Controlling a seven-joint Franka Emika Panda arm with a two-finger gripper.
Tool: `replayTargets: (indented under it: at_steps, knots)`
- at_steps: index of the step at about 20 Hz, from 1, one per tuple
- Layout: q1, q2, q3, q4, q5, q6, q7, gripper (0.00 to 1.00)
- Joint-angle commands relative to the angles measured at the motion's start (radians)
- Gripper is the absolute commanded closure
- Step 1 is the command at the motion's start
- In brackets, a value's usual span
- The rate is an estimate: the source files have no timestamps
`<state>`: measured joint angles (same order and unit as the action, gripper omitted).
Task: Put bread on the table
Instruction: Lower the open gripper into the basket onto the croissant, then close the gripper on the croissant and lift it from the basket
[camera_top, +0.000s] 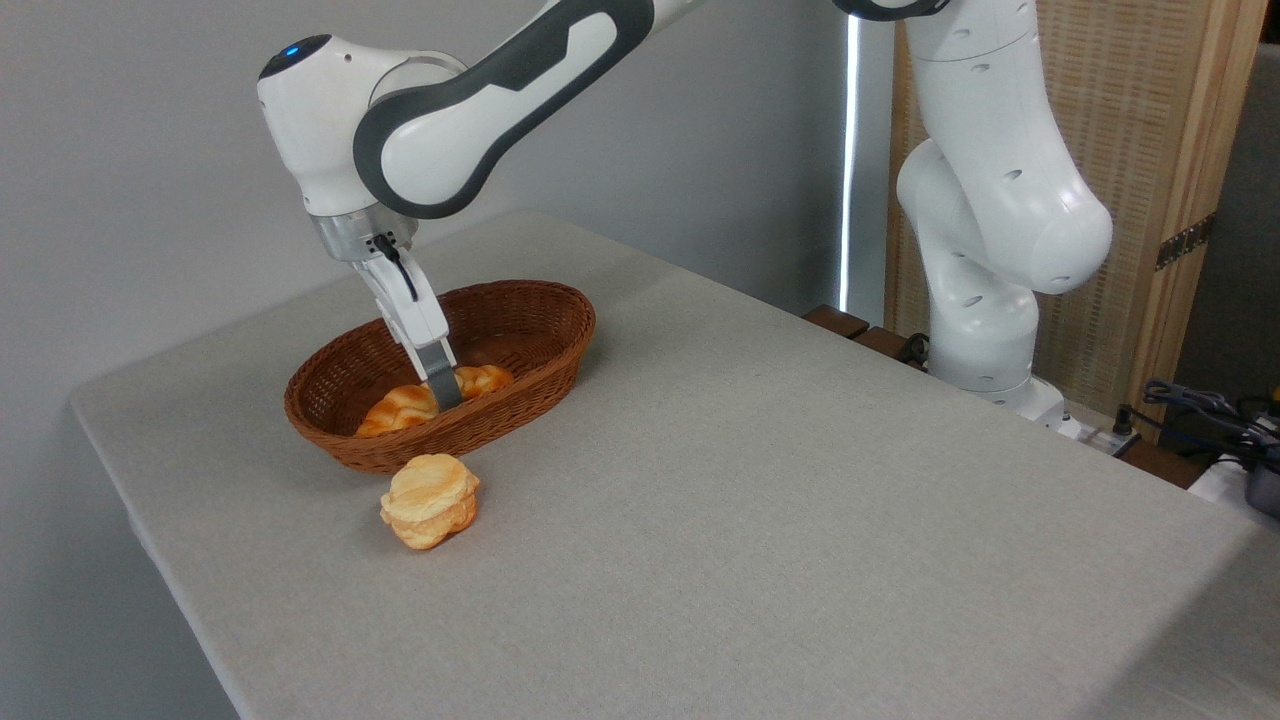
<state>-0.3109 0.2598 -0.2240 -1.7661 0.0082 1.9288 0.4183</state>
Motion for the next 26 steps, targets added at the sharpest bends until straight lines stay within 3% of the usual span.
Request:
replayTargets:
  at_steps: [1, 4, 12, 17, 21, 26]
  knots:
    - [-0.013, 0.010, 0.008, 0.010, 0.007, -0.011, -0.010, 0.85]
    - [-0.013, 0.004, 0.003, 0.011, 0.007, -0.011, -0.012, 0.79]
    - [-0.014, -0.076, -0.024, 0.016, -0.008, -0.022, -0.021, 0.82]
    - [-0.004, -0.145, -0.009, 0.020, -0.031, -0.065, -0.015, 0.82]
    - [0.001, -0.220, 0.072, 0.019, -0.047, -0.126, -0.001, 0.82]
    - [0.003, -0.240, 0.192, 0.013, -0.050, -0.192, 0.078, 0.82]
